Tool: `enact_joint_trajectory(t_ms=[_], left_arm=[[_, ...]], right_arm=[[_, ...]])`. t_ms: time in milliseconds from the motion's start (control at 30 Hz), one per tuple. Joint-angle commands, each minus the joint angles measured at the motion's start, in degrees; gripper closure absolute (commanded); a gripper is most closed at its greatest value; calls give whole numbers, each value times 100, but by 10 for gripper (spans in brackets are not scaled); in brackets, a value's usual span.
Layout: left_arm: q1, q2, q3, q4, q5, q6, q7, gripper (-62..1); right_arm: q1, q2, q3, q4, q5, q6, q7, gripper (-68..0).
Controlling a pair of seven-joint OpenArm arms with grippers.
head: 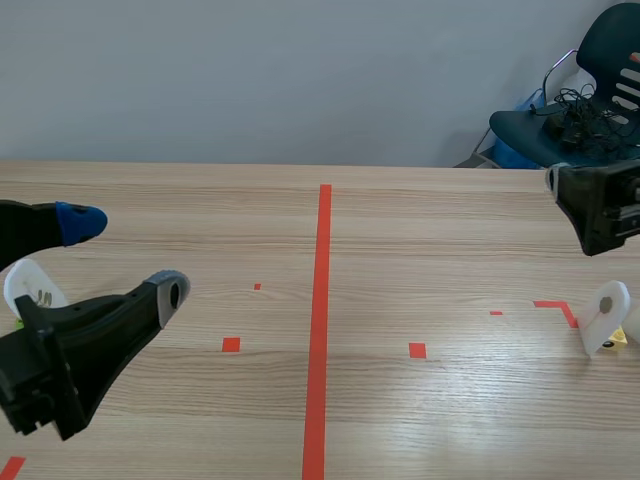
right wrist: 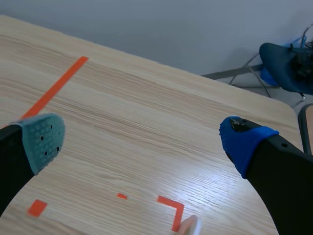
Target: Do the leaf sorting experiment
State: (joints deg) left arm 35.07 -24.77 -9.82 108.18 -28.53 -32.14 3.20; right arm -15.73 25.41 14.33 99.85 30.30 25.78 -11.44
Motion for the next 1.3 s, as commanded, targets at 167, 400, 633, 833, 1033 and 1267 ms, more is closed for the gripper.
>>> enact_joint_trajectory(t_ms=[167,400,633,833,1033,1267], left_arm=[[-2,13,15,20,-66,-13,-76,-623],[-2,13,15,20,-81,-13,-74,-623],[-2,13,15,20,-81,-13,-76,-623],[0,13,15,20,-81,-13,-74,-623],[0,13,15,20,-81,-13,-74,-623],[0,13,15,20,-81,-13,-74,-623]], right_arm=[[-1248,63,-166,1220,216,-39,-42,-679],[-2006,61,-240,1626,343,-35,-7,-679],[-2015,61,-240,1624,339,-39,22,-679],[-2013,61,-240,1624,334,-42,20,-679],[-2013,63,-240,1624,332,-42,20,-679],[-2013,63,-240,1624,332,-42,20,-679]])
